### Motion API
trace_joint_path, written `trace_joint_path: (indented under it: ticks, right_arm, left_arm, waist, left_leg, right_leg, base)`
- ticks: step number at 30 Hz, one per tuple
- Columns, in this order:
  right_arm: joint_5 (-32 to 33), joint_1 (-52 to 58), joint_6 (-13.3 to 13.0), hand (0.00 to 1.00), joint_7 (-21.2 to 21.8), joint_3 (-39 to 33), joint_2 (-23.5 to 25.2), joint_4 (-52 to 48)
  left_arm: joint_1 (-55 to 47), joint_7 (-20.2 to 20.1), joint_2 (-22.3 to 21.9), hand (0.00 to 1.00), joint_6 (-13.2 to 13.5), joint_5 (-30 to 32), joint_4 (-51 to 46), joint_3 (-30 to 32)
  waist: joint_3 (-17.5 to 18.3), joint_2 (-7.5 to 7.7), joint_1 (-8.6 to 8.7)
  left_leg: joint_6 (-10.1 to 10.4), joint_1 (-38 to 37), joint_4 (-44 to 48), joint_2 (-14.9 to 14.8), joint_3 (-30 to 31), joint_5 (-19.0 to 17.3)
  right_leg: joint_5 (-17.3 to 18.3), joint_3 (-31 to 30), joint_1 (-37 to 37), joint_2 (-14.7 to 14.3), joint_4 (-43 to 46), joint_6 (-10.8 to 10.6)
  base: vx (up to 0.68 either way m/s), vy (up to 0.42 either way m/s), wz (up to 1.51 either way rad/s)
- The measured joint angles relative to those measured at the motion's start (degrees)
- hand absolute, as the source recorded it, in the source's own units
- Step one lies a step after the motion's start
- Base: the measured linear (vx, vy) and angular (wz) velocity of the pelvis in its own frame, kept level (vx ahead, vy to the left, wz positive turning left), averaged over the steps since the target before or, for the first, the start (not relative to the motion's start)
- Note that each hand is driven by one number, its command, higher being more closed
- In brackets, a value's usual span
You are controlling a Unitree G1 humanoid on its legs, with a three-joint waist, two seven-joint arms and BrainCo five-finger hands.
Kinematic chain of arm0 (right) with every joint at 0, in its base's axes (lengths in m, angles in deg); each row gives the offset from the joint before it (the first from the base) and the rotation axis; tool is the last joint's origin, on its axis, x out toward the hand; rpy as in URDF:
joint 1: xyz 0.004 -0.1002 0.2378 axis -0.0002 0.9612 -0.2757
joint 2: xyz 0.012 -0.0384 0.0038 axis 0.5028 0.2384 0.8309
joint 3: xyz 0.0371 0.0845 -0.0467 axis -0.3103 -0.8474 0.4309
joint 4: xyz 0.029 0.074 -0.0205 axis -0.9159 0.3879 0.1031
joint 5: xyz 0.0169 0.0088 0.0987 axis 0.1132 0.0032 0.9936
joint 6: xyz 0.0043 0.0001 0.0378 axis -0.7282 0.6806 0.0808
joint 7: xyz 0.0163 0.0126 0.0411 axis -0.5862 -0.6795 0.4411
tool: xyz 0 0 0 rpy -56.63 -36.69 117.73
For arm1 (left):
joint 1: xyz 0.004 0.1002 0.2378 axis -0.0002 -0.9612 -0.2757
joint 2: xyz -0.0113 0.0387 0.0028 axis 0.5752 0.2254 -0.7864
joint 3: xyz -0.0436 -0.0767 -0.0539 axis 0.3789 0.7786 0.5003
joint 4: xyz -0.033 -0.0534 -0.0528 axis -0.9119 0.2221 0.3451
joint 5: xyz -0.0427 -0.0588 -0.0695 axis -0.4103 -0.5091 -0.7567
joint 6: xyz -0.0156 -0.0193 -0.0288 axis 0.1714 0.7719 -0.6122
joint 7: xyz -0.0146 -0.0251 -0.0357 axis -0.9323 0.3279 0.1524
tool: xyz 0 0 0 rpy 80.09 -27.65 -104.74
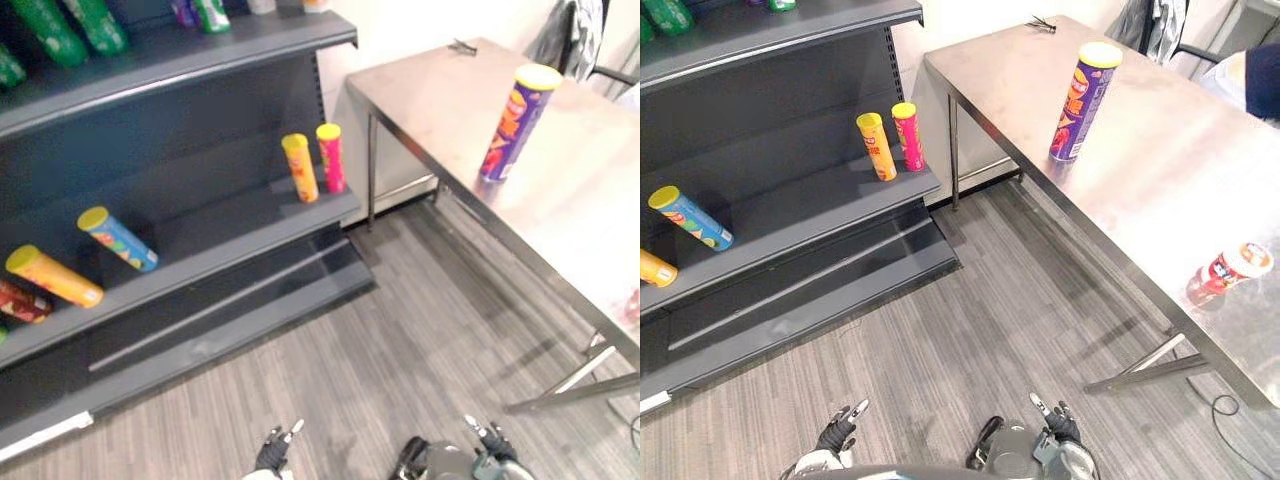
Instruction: Put the gum and the chips on the shelf.
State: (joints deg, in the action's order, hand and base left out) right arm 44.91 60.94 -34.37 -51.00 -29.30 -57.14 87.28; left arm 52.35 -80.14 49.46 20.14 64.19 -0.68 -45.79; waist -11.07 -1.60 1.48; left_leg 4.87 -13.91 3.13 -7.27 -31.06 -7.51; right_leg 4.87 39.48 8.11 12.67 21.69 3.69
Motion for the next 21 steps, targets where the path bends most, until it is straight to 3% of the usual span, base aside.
trace_joint_path:
  ticks: [3, 7, 11, 14, 17, 18, 20, 21]
  right_arm:
    - [0.0, 0.27, 0.23, 0.0, 0.56, -0.04, 0.46, 0.01]
    - [0.02, 1.28, 0.3, 0.0, 0.56, -0.22, 0.49, -0.16]
    - [0.37, 1.22, 0.15, 0.0, 0.38, -2.54, 0.03, -0.46]
    - [0.45, 1.34, 0.16, 0.0, -0.03, -5.02, 0.11, -0.3]
    - [0.47, 1.31, 0.19, 0.0, -0.52, -5.7, -0.38, 1.44]
    - [0.53, 1.52, 0.21, 0.0, -0.57, -5.83, -0.82, 1.97]
    - [0.56, 1.87, 0.21, 0.0, -0.58, -6.19, -1.72, 2.01]
    - [0.92, 1.94, 0.21, 0.0, -0.58, -6.97, -2.17, 2.15]
  left_arm:
    - [0.19, 0.02, 0.43, 0.0, -0.01, -0.04, -0.19, -0.01]
    - [0.37, 0.09, 0.59, 0.0, -0.08, -0.02, -0.07, -0.35]
    - [1.23, 0.2, 0.94, 0.0, -0.79, 0.0, 0.62, -0.53]
    - [1.22, 0.28, 1.37, 0.0, -0.86, -0.02, 0.62, -0.32]
    - [1.2, 0.3, 1.67, 0.0, -1.16, 0.0, 0.63, -0.3]
    - [1.11, 0.29, 1.68, 0.0, -1.16, 0.0, 0.61, -0.18]
    - [1.22, 0.25, 1.55, 0.0, -1.18, -0.01, 0.51, 0.29]
    - [1.29, 0.1, 1.35, 0.0, -1.15, -0.06, 0.19, 1.03]
  waist:
    - [-0.12, 0.71, -0.12]
    - [-0.21, 0.79, 0.04]
    - [-0.6, 0.48, 0.59]
    - [-0.92, 0.98, 1.59]
    - [-1.14, 0.71, 2.48]
    - [-1.04, 0.24, 2.89]
    - [-0.98, -0.24, 3.07]
    - [-0.95, -0.39, 3.01]
  left_leg:
    - [0.01, 1.19, 0.11, 1.29, -1.24, -0.01]
    - [0.6, 1.71, 3.54, 1.32, -3.67, -0.51]
    - [1.76, 3.71, 12.91, -1.98, -7.74, -6.49]
    - [3.01, 3.75, 16.38, -3.31, -10.46, -8.53]
    - [3.32, 4.77, 26.09, -7.56, -12.89, -9.9]
    - [2.8, 5.04, 31.31, -10.48, -14.05, -9.55]
    - [0.73, 5.44, 38.5, -14.02, -14.7, -7.46]
    - [-1.57, 6.03, 43.72, -16.42, -14.75, -3.9]
  right_leg:
    - [-0.16, 0.02, -0.77, -1.03, -6.53, -0.7]
    - [0.73, -1.21, 0.33, -0.22, -5.35, -2.26]
    - [7.18, -4.67, 5.43, 0.52, 3.64, -2.23]
    - [12.18, -5.41, 8.4, 1.92, 10.38, -1.76]
    - [15.32, -8.56, 9.79, -0.09, 14.04, -0.28]
    - [15.89, -10.25, 9.67, -1.93, 14.72, 0.95]
    - [17.07, -12.3, 9.66, -4.18, 15.95, 3.03]
    - [17.5, -14.26, 9.26, -5.99, 15.77, 3.83]
  base:
    - [-0.03, 0.033, -0.15]
    - [-0.05, 0.002, -0.34]
    - [-0.01, -0.084, -0.54]
    - [0.11, -0.122, -0.48]
    - [0.21, -0.169, -0.7]
    - [0.32, -0.215, -0.92]
    - [0.27, -0.166, -1.0]
    - [0.23, -0.143, -1.02]
